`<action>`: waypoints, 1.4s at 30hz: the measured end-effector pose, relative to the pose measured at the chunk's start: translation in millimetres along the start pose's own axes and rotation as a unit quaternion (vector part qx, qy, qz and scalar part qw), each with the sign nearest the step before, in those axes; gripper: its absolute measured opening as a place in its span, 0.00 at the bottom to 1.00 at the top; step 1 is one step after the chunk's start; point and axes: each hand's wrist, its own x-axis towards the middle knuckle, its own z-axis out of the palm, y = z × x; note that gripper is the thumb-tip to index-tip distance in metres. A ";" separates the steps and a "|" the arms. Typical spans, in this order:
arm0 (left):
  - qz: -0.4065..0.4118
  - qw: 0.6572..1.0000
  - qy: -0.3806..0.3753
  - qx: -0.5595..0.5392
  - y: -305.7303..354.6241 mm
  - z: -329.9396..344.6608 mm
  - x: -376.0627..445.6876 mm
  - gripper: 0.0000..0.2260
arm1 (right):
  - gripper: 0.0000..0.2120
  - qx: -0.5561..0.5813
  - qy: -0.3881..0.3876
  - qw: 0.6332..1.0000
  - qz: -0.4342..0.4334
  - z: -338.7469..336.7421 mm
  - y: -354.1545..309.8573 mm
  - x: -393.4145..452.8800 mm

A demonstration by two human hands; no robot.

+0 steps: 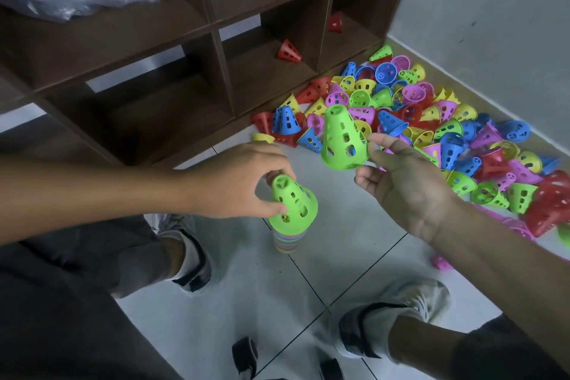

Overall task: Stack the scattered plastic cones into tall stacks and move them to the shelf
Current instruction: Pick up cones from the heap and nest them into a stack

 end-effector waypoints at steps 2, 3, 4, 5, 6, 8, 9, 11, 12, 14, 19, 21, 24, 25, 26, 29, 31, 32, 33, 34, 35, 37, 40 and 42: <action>-0.017 1.000 -0.017 0.000 -3.4 7.6 -0.1 0.14 | 0.08 -0.004 -0.013 1.000 -0.002 2.5 0.4 -2.3; -0.020 1.000 -0.023 -0.001 -5.3 11.1 -0.3 0.14 | 0.08 -0.007 -0.022 1.000 -0.003 3.8 0.6 -3.6; -0.024 0.999 -0.028 -0.002 -7.5 14.0 -0.6 0.14 | 0.08 -0.009 -0.032 0.999 -0.004 5.3 1.0 -5.2; -0.030 0.999 -0.035 -0.005 -9.5 16.4 -0.9 0.15 | 0.08 -0.009 -0.041 0.999 -0.005 7.0 1.5 -6.8; -0.040 0.998 -0.043 -0.009 -10.7 17.7 -1.0 0.15 | 0.07 -0.007 -0.050 0.999 -0.005 8.9 1.8 -8.5; -0.055 0.997 -0.058 -0.010 -12.7 18.6 -0.1 0.16 | 0.06 -0.002 -0.065 0.998 -0.004 12.4 2.5 -11.1; -0.058 0.996 -0.065 -0.009 -12.9 17.9 0.9 0.17 | 0.06 -0.002 -0.074 0.997 -0.004 14.0 2.8 -11.8; -0.069 0.995 -0.074 -0.016 -11.5 14.0 2.6 0.21 | 0.06 -0.006 -0.086 0.996 -0.006 16.3 3.2 -12.8; -0.083 0.994 -0.072 -0.029 -9.2 10.2 3.1 0.24 | 0.06 -0.008 -0.090 0.996 -0.007 17.2 3.2 -13.1; -0.113 0.990 -0.043 -0.078 -2.8 1.4 2.9 0.28 | 0.07 -0.011 -0.094 0.995 -0.008 18.5 3.2 -13.7; -0.100 0.967 0.076 -0.220 15.3 -9.8 5.2 0.24 | 0.07 -0.018 -0.116 0.993 -0.008 23.0 5.3 -17.4; -0.082 0.965 0.102 -0.228 18.9 -10.1 5.7 0.21 | 0.07 -0.019 -0.129 0.992 -0.004 25.6 6.6 -20.1; -0.075 0.961 0.129 -0.233 19.3 -10.4 3.9 0.14 | 0.07 -0.048 -0.129 0.991 -0.008 28.1 8.6 -22.4; -0.074 0.960 0.132 -0.234 18.8 -9.8 2.8 0.13 | 0.07 -0.071 -0.118 0.990 -0.015 27.8 9.2 -21.9; -0.070 0.961 0.130 -0.235 18.4 -9.1 1.2 0.12 | 0.07 -0.095 -0.103 0.990 -0.021 26.7 9.4 -20.5; -0.070 0.965 0.108 -0.230 16.3 -2.8 -5.6 0.12 | 0.04 -0.129 -0.038 0.991 -0.020 18.2 9.3 -11.1; -0.085 0.970 0.083 -0.211 12.5 5.6 -10.2 0.13 | 0.05 -0.134 -0.001 0.991 -0.009 9.3 9.1 -3.1; -0.088 0.974 0.066 -0.199 9.4 11.0 -12.4 0.12 | 0.06 -0.138 0.009 0.990 -0.005 4.8 9.3 1.0; -0.091 0.977 0.048 -0.188 6.2 16.6 -14.0 0.12 | 0.07 -0.141 0.016 0.990 -0.001 0.7 9.6 5.3; -0.095 0.978 0.034 -0.181 3.1 21.8 -15.5 0.12 | 0.08 -0.146 0.021 0.989 0.001 -3.1 9.8 9.6; -0.099 0.979 0.025 -0.175 1.1 25.9 -16.5 0.13 | 0.08 -0.151 0.026 0.988 0.004 -6.4 10.2 14.1; -0.096 0.983 0.021 -0.153 -3.2 32.5 -17.8 0.17 | 0.09 -0.163 0.032 0.986 0.010 -12.1 10.7 23.3; -0.080 0.989 0.022 -0.124 -6.6 39.1 -16.1 0.19 | 0.09 -0.181 0.038 0.983 0.017 -18.7 11.8 37.3; -0.073 0.990 0.018 -0.118 -8.5 41.7 -14.4 0.20 | 0.08 -0.189 0.042 0.981 0.020 -21.8 11.9 46.4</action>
